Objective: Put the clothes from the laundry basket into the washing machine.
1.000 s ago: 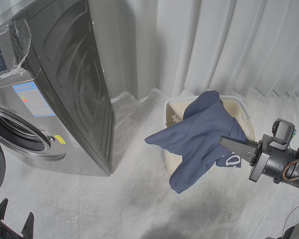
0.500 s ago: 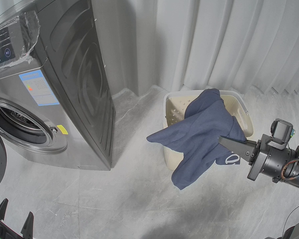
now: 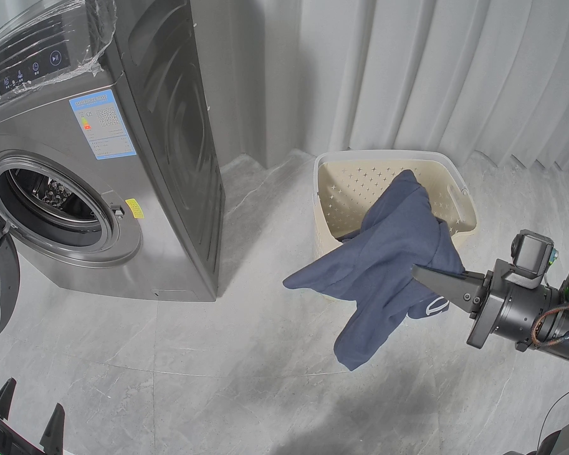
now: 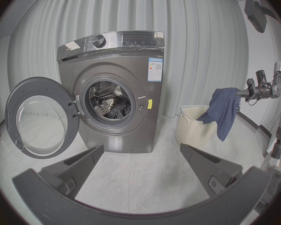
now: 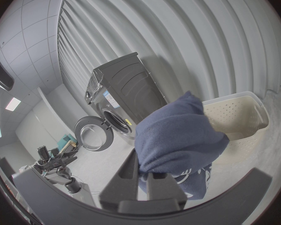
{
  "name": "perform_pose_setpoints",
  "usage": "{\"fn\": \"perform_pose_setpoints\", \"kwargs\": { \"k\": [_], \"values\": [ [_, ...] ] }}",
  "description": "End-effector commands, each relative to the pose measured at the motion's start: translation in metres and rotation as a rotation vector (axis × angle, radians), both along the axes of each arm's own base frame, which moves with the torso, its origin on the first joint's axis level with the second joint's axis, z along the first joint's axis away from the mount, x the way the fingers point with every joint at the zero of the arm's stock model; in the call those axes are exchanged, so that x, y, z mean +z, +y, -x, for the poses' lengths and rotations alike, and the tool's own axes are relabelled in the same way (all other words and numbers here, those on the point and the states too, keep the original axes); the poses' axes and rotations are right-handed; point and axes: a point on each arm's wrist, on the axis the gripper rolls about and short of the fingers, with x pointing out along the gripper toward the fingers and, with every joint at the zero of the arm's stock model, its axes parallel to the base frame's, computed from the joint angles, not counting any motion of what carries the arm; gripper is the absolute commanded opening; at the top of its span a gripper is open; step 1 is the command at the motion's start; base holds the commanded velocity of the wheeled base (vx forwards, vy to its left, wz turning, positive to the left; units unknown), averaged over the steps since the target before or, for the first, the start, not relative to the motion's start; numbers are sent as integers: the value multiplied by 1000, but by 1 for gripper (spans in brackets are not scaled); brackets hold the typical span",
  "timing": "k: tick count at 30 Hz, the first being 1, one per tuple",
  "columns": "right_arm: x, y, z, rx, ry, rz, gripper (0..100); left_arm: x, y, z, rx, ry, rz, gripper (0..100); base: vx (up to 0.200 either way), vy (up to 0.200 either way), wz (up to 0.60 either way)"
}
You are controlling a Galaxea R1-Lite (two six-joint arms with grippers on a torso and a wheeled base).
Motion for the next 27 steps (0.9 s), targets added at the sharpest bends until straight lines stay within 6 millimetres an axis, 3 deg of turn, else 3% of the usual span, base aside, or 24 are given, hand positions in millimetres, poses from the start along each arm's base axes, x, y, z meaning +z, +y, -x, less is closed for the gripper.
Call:
{"fn": "perform_pose_setpoints", "kwargs": {
  "k": [1,27],
  "values": [
    [-2,1,-2,-1,6,4,0,-4,0,0,2,-2,1,100,0,200,0],
    [-6,5,-8,-23,10,28,0,-4,0,0,2,-2,12,100,0,200,0]
  ]
}}
